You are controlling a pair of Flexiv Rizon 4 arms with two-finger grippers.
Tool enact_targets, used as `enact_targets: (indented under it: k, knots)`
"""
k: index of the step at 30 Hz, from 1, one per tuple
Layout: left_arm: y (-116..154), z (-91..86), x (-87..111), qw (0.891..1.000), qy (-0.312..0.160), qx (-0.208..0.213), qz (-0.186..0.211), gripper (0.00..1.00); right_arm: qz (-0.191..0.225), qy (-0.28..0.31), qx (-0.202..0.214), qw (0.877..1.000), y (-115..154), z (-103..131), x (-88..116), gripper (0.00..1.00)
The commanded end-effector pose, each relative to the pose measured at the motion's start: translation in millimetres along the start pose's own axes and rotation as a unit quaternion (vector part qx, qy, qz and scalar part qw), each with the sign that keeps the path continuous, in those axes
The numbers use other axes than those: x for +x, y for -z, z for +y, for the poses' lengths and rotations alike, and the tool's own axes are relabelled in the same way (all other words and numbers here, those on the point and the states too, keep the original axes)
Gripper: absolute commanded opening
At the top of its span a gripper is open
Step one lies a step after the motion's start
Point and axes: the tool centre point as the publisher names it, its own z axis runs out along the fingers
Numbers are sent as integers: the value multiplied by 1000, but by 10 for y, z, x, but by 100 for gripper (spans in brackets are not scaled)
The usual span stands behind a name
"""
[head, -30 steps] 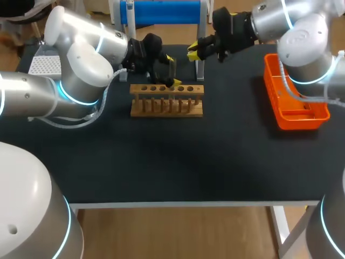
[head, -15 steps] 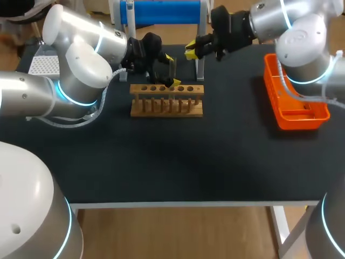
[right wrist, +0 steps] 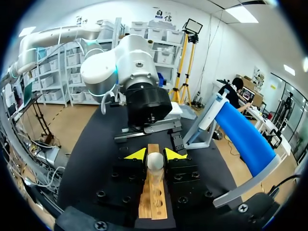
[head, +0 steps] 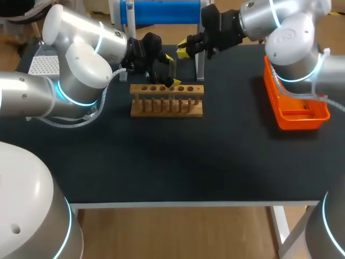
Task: Invert the test tube, pick up the pipette, mount the tip to pipette, aspirate from beaker and dispense into the tube, eject the tip, return the pipette, and cap with the stopper.
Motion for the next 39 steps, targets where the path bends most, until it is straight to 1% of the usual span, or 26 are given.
enact_targets:
  k: [1, 14, 23, 39]
  knots:
    - [6, -2, -2, 1000, 0, -1, 1, 100, 0, 0, 3, 1000, -90, -17, -40, 0]
    - [6, -2, -2, 1000, 0, -1, 1, 100, 3, -10, 6, 1000, -224, -112, -43, 0]
    - [6, -2, -2, 1000, 0, -1, 1, 100, 2, -12, 8, 1000, -246, -144, -36, 0]
    - [6, -2, -2, 1000, 0, -1, 1, 100, -4, -9, -8, 1000, -181, -3, -63, 0]
